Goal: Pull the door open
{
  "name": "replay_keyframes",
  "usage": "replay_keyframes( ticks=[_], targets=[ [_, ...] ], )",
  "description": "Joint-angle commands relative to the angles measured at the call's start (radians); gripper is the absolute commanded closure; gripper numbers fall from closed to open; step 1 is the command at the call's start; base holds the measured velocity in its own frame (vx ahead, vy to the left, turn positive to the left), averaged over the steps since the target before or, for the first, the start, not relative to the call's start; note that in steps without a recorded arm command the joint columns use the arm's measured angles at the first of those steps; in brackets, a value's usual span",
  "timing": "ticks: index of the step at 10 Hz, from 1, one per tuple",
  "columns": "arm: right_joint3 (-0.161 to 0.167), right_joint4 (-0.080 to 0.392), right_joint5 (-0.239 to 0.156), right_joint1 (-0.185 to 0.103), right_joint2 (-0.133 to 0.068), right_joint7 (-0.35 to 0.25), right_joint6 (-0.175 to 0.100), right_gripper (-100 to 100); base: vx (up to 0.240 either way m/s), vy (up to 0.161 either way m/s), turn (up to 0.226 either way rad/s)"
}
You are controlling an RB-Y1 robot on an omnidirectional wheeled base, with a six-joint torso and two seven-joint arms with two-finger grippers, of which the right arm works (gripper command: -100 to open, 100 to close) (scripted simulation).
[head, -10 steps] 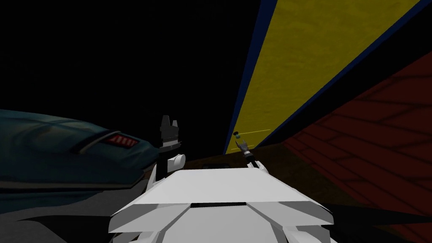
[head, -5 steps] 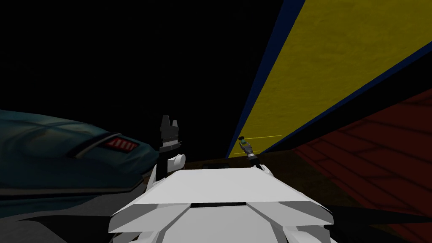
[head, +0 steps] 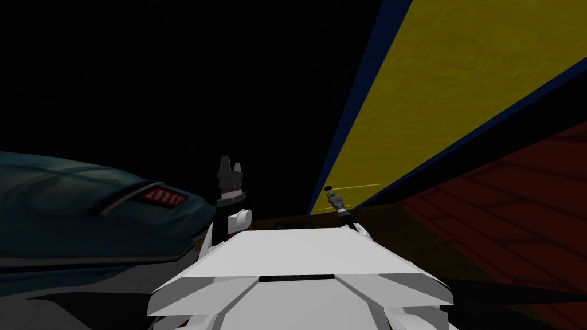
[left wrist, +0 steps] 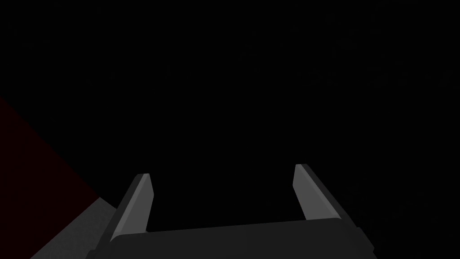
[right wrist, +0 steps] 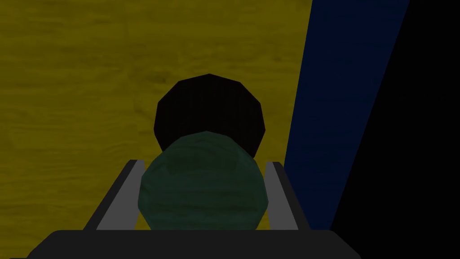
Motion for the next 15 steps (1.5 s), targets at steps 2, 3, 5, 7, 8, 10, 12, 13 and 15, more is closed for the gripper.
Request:
replay_keyframes(
  ticks=[2,3,5,7,8,10,12,13,15],
  targets=[
    [0.002,0.001,0.001,0.002,0.003,-0.001,-0.001,100,0.000,0.000,0.000],
    [0.004,0.001,-0.005,-0.001,0.000,-0.030,0.001,100,-0.009,-0.007,0.006],
    [0.009,0.001,-0.010,-0.002,0.000,-0.058,0.002,100,-0.017,-0.009,0.012],
    [0.015,0.002,-0.018,-0.004,0.000,-0.101,0.003,100,-0.021,-0.010,0.009],
    [0.019,0.002,-0.023,-0.006,0.000,-0.128,0.004,100,-0.030,-0.010,0.014],
    [0.028,0.003,-0.033,-0.008,0.000,-0.181,0.006,100,-0.032,-0.014,0.012],
    [0.038,0.004,-0.045,-0.012,0.000,-0.238,0.008,100,-0.038,-0.011,0.013],
    [0.038,0.004,-0.045,-0.012,0.000,-0.245,0.008,100,-0.025,-0.011,0.013],
    [0.050,0.005,-0.060,-0.016,0.000,-0.308,0.010,100,-0.033,-0.014,0.010]
  ],
)
